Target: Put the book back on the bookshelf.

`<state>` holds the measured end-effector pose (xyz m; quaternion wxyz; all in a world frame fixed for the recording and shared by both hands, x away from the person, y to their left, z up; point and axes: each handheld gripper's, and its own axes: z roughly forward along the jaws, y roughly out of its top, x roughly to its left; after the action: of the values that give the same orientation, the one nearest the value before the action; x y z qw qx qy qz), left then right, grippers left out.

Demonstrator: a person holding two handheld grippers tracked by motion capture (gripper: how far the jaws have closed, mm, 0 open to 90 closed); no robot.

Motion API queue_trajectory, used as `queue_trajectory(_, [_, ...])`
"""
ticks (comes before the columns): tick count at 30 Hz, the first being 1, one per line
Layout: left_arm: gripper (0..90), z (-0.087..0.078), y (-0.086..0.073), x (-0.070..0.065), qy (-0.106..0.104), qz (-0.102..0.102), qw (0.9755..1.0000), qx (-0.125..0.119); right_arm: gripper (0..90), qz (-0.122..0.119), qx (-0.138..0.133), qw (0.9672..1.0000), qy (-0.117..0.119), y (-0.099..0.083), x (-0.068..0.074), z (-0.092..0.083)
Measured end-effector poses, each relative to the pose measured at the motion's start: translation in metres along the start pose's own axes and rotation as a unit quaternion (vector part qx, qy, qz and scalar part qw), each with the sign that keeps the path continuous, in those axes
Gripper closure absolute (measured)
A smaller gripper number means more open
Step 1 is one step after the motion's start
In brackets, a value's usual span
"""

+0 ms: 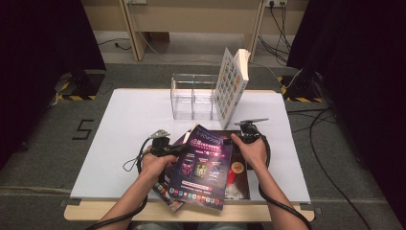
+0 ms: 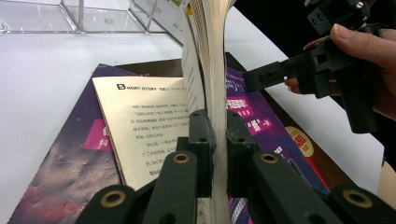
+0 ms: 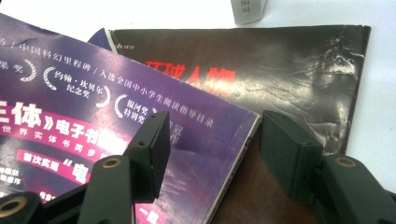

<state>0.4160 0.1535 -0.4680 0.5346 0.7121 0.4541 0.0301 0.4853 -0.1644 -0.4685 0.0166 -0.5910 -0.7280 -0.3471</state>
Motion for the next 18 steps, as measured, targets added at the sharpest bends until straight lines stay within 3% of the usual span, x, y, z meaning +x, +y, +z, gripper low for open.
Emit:
queue_trajectory(9, [83.7,0.001,-0.0008,0.001,0.003,-0.002,1.0,0.001,44.4,-0.006,0.001,1.0,0.002,0.0035,-0.0001,0.0029])
queue_trajectory(18, [83.1,0.007,-0.0046,0.0043,0.028,-0.003,0.9995,0.018,56.8,-0.01,-0.003,0.9999,-0.011,0.0023,-0.0018,0.0015])
